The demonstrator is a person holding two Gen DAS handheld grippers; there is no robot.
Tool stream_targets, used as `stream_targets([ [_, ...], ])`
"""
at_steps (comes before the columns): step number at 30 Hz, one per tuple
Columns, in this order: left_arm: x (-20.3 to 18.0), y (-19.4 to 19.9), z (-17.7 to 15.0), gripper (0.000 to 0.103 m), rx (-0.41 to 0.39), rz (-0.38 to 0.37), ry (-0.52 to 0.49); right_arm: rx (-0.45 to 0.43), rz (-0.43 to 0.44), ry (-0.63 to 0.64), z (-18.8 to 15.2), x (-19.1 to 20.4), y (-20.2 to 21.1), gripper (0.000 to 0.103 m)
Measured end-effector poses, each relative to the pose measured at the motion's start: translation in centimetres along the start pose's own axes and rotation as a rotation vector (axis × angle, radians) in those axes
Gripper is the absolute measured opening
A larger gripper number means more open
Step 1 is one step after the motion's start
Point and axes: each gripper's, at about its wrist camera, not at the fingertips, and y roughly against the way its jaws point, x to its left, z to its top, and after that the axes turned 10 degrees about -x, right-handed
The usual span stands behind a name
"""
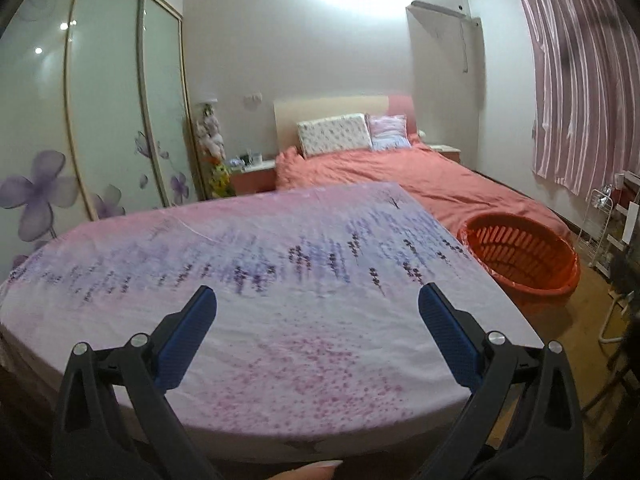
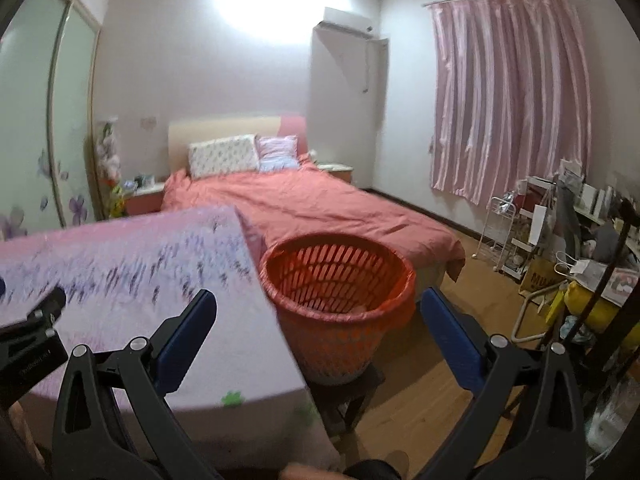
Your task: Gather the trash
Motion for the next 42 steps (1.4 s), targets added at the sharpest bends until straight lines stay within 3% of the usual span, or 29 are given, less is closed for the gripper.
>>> stream_targets([
  [8,1.7,1.0,-0.6,0.099,0.042,0.002,0.061,0.095,-0.084,-0.015,-0.5,-0.1,0.3,0.101],
  [17,2.3,2.4,-0.5,0.099,0.037,0.03,0.082,0.094,-0.132,-0.012,-0.8,0.7,1.7,0.101],
  [28,2.4,2.9,-0.3,0.099,0.047,0.04,0.089,0.127,-0.127,-0.012,-1.0,1.4,1.8,0.101],
  [42,2.1,2.7,0.4,0.099,0.049,0.0,0.118,0.147,-0.104,-0.04,-0.8,1.2,1.6,0.101],
])
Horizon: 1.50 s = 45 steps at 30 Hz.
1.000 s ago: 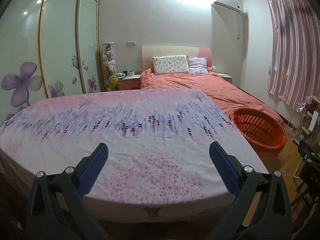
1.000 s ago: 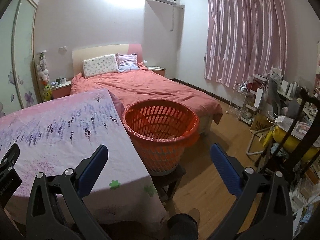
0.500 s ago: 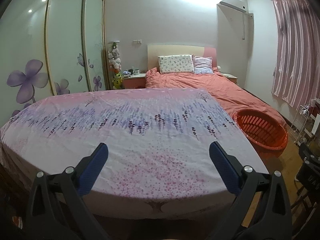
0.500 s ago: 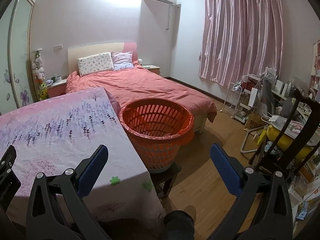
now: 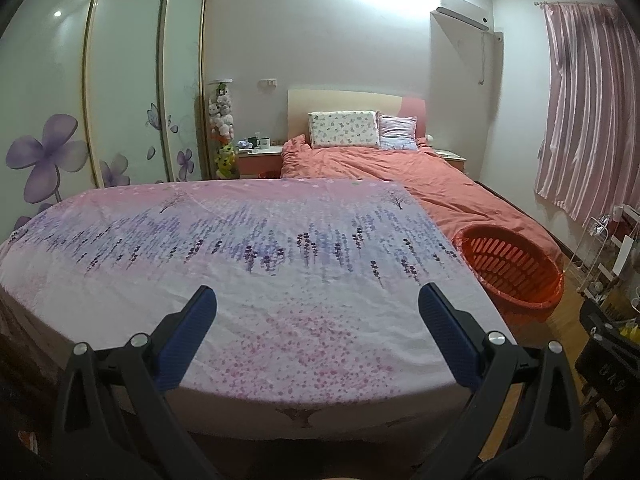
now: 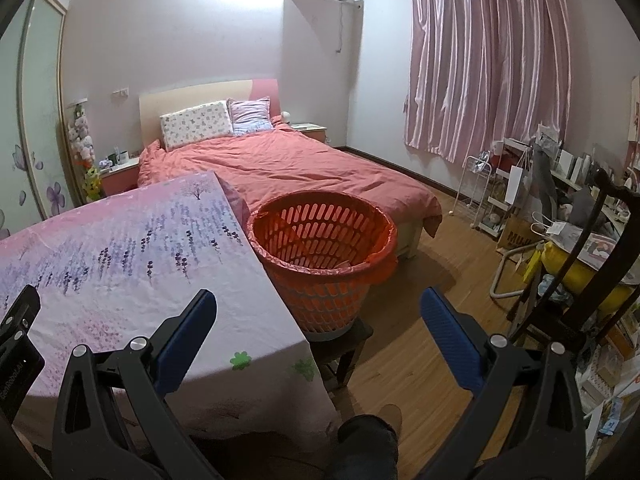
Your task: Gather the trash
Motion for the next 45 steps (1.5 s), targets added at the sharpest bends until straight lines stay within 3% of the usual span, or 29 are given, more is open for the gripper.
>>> stream_targets([
  [45,-1.2,-2.2,0.6,0.099,0.021,-0.004,-0.035,0.025,0.002,0.002,0.7,-0.2,-1.9,0.101],
])
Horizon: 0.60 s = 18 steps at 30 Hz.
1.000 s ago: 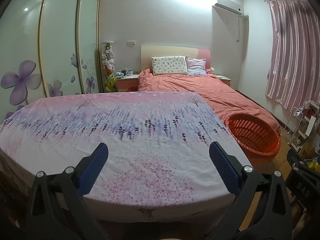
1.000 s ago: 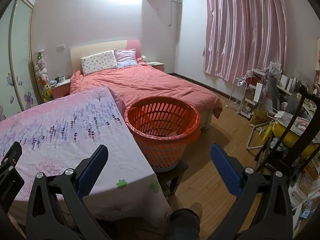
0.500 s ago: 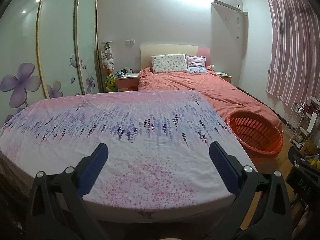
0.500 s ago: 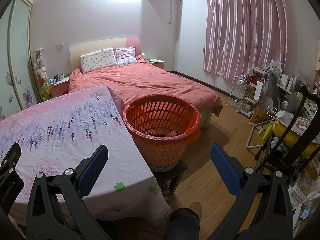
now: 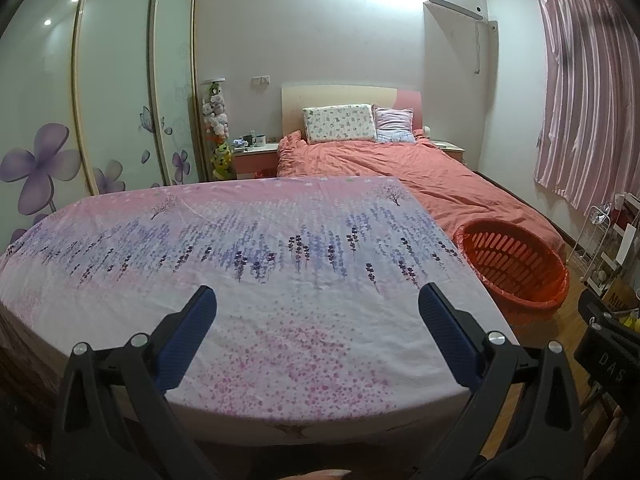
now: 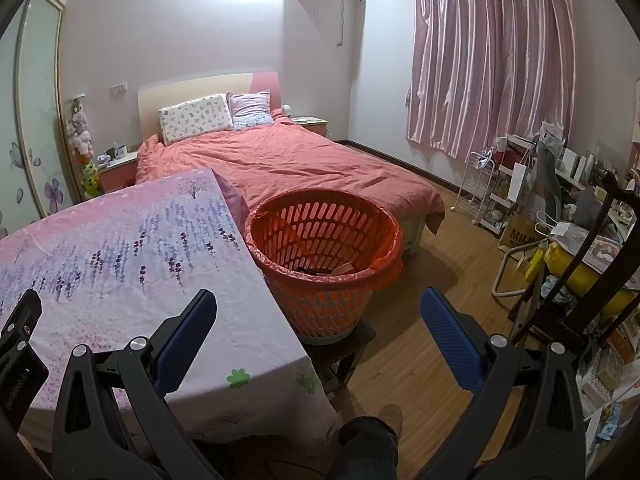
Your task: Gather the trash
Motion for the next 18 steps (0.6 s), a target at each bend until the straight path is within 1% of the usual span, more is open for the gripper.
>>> stream_targets([
  [18,0.13,-0.09,-0.04,0.099,0.002,0.001,0.003,0.003,0.002,0.003,-0.02,0.07,-0.09,0.101],
])
